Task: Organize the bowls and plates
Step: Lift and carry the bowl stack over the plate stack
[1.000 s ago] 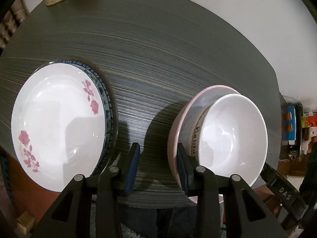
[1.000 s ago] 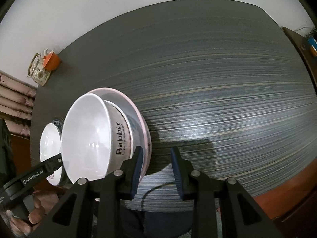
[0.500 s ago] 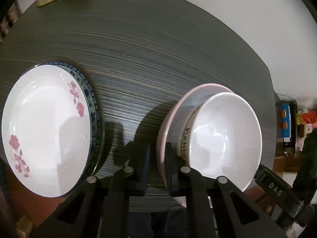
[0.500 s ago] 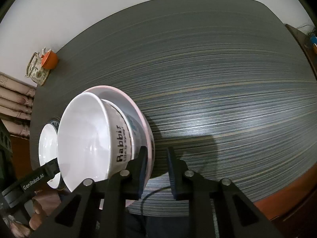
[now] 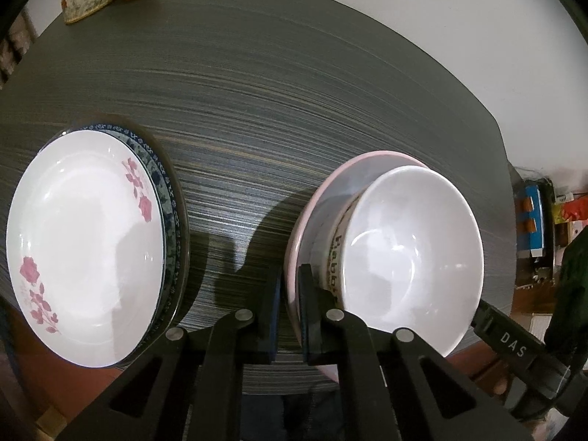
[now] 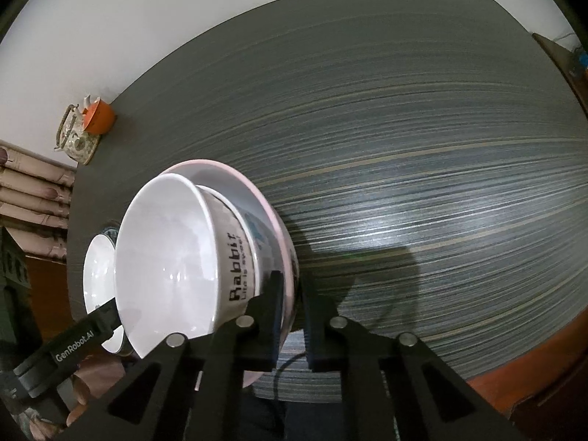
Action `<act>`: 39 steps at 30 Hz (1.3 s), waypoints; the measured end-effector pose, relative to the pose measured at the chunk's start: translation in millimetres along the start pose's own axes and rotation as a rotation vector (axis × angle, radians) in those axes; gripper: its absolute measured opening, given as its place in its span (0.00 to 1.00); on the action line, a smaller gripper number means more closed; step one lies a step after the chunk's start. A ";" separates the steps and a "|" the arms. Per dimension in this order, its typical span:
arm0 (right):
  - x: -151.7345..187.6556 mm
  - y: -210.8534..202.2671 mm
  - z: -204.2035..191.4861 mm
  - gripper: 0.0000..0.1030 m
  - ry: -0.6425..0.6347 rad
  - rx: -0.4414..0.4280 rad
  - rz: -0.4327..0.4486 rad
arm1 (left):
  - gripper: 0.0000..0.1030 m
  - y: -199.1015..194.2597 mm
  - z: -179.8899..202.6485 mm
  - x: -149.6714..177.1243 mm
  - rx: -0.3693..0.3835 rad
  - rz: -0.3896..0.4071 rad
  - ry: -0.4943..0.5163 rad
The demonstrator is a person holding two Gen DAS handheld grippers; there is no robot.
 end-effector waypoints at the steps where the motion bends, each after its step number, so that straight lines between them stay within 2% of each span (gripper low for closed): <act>1: -0.1 0.1 -0.1 0.09 -0.001 0.001 0.001 | 0.05 -0.6 0.9 -0.1 -0.005 0.004 0.007; 11: 1.7 2.2 -8.6 0.09 -0.006 0.014 0.020 | 0.04 0.0 13.0 4.0 -0.044 0.024 0.049; 39: -9.1 -7.1 -30.9 0.09 -0.051 0.028 0.052 | 0.04 -20.0 17.1 4.1 -0.050 0.079 0.050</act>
Point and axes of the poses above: each gripper's, at about its wrist camera, not at the fingertips, and y roughly the way its jaws point, z to its right, x to its underside, the point moved 8 cm from there along y, roughly the way its jaws point, and after that the axes turned 8 degrees about z, right-handed, at the moved point
